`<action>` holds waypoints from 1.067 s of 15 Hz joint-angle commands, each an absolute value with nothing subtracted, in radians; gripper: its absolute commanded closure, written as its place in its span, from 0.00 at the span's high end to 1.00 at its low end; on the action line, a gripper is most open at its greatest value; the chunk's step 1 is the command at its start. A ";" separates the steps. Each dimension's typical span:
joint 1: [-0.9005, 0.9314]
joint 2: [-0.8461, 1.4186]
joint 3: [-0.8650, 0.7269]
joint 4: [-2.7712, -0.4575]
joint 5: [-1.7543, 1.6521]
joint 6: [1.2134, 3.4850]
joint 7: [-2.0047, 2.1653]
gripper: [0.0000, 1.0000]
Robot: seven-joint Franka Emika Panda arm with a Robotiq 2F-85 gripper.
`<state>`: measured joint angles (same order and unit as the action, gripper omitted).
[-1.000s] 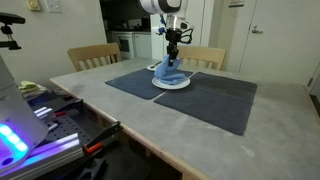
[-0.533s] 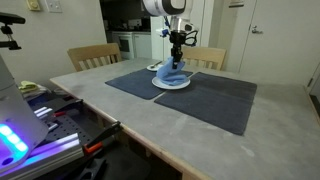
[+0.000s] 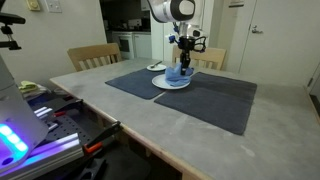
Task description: Use the towel to wipe the plate in the middle of the mats
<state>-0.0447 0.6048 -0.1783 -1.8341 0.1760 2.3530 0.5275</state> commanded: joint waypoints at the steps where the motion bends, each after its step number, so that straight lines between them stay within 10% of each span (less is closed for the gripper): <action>1: -0.071 0.654 -0.170 -1.782 0.233 2.404 0.564 0.02; 16: -0.066 0.700 -0.132 -1.691 0.315 2.467 0.640 0.02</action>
